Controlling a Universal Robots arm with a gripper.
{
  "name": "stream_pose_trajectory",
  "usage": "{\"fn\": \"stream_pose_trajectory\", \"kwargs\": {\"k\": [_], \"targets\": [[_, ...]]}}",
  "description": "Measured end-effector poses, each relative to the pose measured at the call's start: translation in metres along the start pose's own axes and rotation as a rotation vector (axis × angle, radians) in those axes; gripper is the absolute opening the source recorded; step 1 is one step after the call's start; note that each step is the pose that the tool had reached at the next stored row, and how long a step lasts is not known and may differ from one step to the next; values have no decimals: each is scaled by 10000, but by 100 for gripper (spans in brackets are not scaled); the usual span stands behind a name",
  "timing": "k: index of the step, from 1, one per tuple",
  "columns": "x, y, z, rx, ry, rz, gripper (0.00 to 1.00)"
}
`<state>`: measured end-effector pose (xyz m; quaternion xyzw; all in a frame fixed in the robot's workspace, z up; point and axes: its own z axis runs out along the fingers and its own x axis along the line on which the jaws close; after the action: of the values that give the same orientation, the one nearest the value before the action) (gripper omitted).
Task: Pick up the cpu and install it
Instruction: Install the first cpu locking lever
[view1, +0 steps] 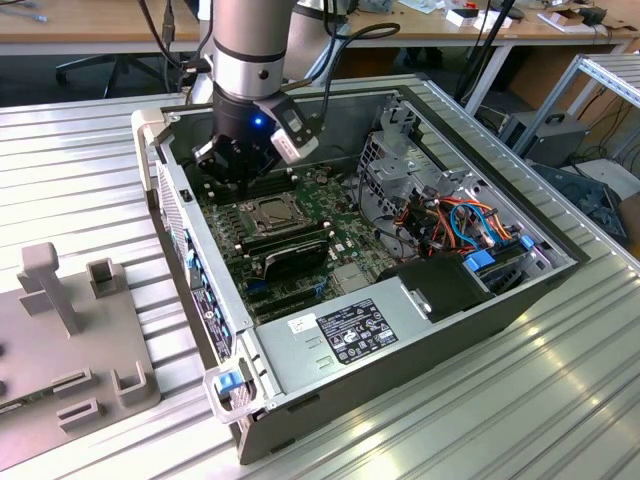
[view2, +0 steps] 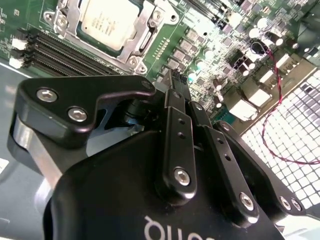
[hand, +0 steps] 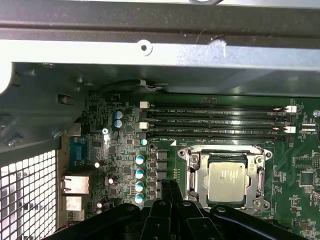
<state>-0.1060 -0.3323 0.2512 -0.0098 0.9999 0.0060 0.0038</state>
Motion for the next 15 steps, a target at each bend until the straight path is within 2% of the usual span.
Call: {"fn": "stream_pose_trajectory", "kwargs": {"k": [2, 7, 8, 15], "targets": [[0, 3, 0, -89, -8, -5, 11], [0, 21, 0, -444, -32, -1, 11], [0, 25, 1, -484, -36, -1, 11], [1, 31, 8, -482, -34, 0, 11]]}}
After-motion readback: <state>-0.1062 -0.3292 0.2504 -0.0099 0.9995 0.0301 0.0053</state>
